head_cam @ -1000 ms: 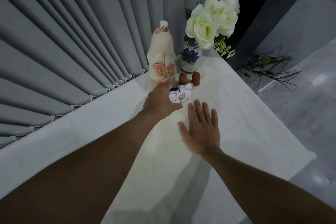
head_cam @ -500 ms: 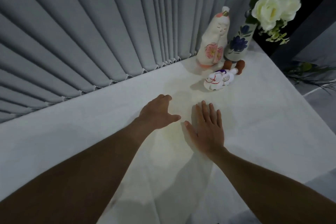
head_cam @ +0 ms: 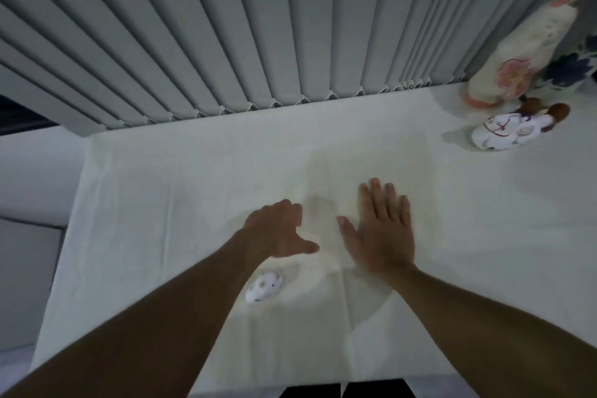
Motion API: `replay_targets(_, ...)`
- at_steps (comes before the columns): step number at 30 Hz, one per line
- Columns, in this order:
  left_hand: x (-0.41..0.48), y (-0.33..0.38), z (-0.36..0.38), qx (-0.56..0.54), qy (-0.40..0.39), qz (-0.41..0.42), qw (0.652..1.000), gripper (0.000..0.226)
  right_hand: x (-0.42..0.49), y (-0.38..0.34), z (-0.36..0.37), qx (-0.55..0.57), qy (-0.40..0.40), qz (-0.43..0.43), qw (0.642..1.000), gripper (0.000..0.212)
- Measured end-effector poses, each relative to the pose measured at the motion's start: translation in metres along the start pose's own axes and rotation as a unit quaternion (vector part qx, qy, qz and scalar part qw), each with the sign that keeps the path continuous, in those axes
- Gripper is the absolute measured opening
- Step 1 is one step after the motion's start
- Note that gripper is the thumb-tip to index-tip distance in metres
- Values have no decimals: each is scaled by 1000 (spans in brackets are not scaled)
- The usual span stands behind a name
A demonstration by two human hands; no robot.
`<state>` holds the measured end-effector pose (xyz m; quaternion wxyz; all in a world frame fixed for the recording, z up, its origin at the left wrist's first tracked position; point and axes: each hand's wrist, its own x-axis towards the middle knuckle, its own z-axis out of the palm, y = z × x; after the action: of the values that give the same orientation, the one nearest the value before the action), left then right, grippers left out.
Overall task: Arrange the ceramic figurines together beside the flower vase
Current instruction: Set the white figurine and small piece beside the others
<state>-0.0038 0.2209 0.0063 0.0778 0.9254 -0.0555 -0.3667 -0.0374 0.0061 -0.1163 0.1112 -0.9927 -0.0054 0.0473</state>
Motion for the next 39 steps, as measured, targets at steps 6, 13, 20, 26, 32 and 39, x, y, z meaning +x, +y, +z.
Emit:
replay_targets(6, -20, -20, 21, 102, -125, -31, 986, 82, 3, 1, 5, -12, 7, 0, 1000, 82)
replay_targets(13, -18, -20, 23, 102, -138, -5, 985, 39, 2, 2, 6, -3, 7, 5, 1000, 83)
replay_targets(20, 2, 2, -5, -53, 25, 37, 998, 23, 5, 21, -4, 38, 19, 28, 999, 78)
replay_targets(26, 35, 62, -39, -76, 98, 69, 990, 22, 21, 89, -25, 39, 23, 128, 991, 81)
replay_targets(32, 78, 125, -63, -57, 121, 99, 986, 23, 47, 147, -46, 33, 12, 185, 982, 88)
replay_targets(39, 138, 194, -86, -20, 115, 161, 980, 17, 57, 162, -52, 30, 22, 189, 981, 89)
